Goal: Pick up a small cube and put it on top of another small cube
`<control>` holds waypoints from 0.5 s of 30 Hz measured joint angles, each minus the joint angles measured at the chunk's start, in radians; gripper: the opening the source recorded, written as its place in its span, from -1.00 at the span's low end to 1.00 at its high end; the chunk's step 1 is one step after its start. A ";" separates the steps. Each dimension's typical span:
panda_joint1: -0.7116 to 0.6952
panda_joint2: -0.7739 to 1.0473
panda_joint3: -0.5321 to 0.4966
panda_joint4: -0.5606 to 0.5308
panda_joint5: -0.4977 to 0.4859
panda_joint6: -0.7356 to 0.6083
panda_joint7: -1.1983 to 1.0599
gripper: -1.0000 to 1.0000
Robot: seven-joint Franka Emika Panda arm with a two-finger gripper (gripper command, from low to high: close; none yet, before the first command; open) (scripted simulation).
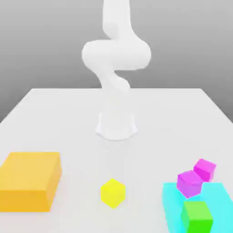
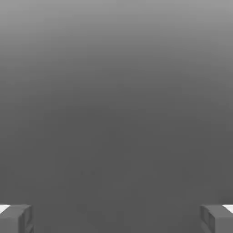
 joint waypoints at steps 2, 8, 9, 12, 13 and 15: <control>0.030 0.077 0.034 -0.035 0.000 0.043 -0.010 0.00; 0.117 0.295 0.134 -0.133 -0.007 0.164 -0.033 0.00; 0.131 0.331 0.151 -0.149 -0.009 0.184 -0.036 0.00; 0.173 0.439 0.204 -0.198 -0.020 0.245 -0.043 0.00; 0.187 0.475 0.221 -0.214 -0.024 0.265 -0.044 0.00; 0.215 0.548 0.255 -0.247 -0.037 0.305 -0.045 0.00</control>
